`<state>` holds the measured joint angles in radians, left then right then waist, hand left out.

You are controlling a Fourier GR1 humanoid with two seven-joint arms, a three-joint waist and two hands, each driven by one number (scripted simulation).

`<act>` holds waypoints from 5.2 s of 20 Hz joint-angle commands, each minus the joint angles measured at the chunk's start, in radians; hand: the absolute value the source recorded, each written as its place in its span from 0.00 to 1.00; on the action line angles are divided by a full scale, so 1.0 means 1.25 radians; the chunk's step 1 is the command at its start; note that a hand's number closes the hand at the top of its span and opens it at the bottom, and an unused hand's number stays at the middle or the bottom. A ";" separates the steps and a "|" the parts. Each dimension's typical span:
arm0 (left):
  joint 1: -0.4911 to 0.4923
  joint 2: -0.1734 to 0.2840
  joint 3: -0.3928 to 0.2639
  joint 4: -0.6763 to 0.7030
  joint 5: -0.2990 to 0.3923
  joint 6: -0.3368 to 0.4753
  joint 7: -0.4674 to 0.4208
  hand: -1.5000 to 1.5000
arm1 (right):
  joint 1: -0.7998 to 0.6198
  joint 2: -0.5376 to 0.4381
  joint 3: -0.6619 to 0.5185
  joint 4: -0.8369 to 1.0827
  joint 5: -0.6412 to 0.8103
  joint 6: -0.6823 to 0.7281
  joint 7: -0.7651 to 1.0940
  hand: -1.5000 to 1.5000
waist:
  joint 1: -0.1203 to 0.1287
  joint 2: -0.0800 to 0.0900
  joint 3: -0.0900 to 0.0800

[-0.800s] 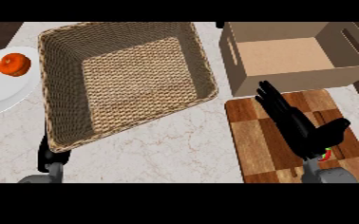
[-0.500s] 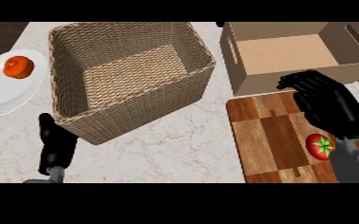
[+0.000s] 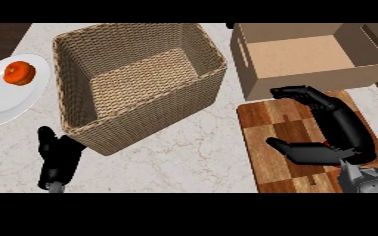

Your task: Pick the tomato from the cutting board and place it in the basket

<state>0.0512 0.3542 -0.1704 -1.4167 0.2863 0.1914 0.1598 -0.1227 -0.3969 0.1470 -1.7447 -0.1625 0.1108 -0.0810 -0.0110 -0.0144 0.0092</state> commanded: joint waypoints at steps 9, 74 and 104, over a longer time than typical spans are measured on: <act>0.069 0.020 -0.013 0.014 -0.005 -0.010 0.042 0.50 | -0.059 -0.424 -0.146 -0.139 0.252 0.071 0.325 0.00 | -0.018 0.003 -0.012; 0.059 -0.043 0.024 0.034 -0.080 -0.069 0.055 0.50 | 0.150 -0.248 -0.149 -0.027 0.554 0.340 0.142 0.00 | 0.009 0.012 -0.007; 0.120 -0.052 0.061 -0.001 -0.092 -0.113 0.037 0.50 | 0.132 -0.195 -0.081 0.098 0.730 0.311 0.091 1.00 | 0.012 0.011 -0.008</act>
<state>0.1062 0.2828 -0.0793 -1.4671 0.1677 0.0906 0.1963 0.0479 -0.6224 0.0575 -1.6084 0.7531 0.4705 0.0458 -0.0009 -0.0113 0.0123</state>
